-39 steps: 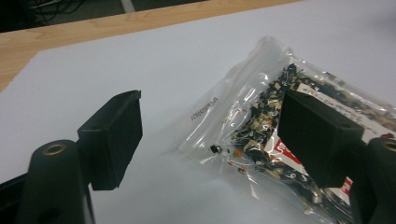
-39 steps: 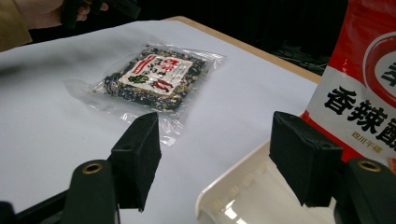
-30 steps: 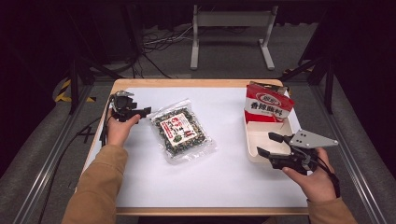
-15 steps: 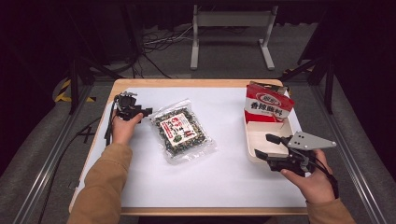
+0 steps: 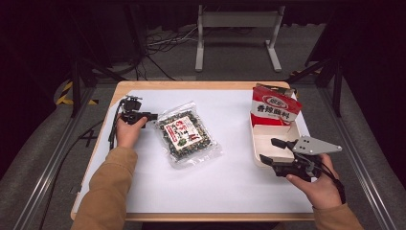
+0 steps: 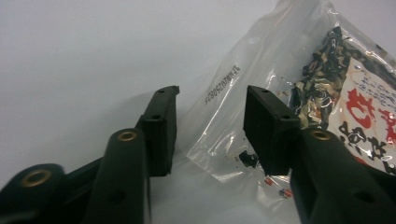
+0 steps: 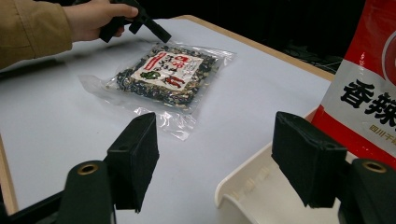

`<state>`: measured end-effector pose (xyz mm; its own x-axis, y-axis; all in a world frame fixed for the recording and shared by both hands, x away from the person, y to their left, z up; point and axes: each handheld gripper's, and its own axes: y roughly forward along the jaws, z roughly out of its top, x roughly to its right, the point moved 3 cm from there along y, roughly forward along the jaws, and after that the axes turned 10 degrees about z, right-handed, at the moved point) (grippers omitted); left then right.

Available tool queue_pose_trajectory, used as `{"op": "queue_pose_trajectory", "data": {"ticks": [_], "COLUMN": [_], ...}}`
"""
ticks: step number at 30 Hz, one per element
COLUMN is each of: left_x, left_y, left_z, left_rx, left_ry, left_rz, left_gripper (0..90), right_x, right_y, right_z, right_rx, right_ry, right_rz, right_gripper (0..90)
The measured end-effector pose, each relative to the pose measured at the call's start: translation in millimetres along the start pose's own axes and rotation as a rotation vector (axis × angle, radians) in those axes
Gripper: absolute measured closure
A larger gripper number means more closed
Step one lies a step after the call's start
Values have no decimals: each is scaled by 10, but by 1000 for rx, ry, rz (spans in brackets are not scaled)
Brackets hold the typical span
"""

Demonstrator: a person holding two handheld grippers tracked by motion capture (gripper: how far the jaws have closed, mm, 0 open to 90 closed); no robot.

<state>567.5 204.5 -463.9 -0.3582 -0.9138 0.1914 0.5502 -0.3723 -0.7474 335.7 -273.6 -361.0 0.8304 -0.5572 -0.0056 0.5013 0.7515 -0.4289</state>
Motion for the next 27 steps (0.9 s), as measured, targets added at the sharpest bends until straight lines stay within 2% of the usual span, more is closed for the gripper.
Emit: {"op": "queue_pose_trajectory", "data": {"ticks": [3, 6, 8, 12, 13, 17, 19, 24, 27], "left_x": [-14, -31, -28, 24, 35, 104, 110, 107, 115], "left_y": [8, 12, 13, 16, 17, 10, -3, -84, -282], "left_z": [-11, -15, -14, -18, -18, -16, -19, -14, 36], "left_rx": [-15, -13, -15, -16, -19, -35, -38, -19, 42], "left_ry": [9, -9, -2, 60, 74, 133, 150, 137, 133], "left_rz": [3, 7, 28, 90, 98, 130, 127, 119, 83], "left_gripper": [641, 670, 717, 808, 848, 900, 900, 900, 900], "right_x": [4, 4, 3, -2, -4, -6, -15, -19, -12], "right_y": [0, 4, 12, 23, 23, 20, 25, 33, 47], "right_z": [-3, -12, -15, -15, -12, -5, -2, 1, -7], "right_rx": [2, -2, -3, -3, 0, 9, 12, 14, 7], "right_ry": [2, 4, 0, -1, 1, 6, 3, 2, 3], "right_rz": [0, -1, 1, 5, 6, 15, 18, 22, 23], "right_gripper": [318, 317, 315, 311, 309, 308, 307, 313, 329]}}
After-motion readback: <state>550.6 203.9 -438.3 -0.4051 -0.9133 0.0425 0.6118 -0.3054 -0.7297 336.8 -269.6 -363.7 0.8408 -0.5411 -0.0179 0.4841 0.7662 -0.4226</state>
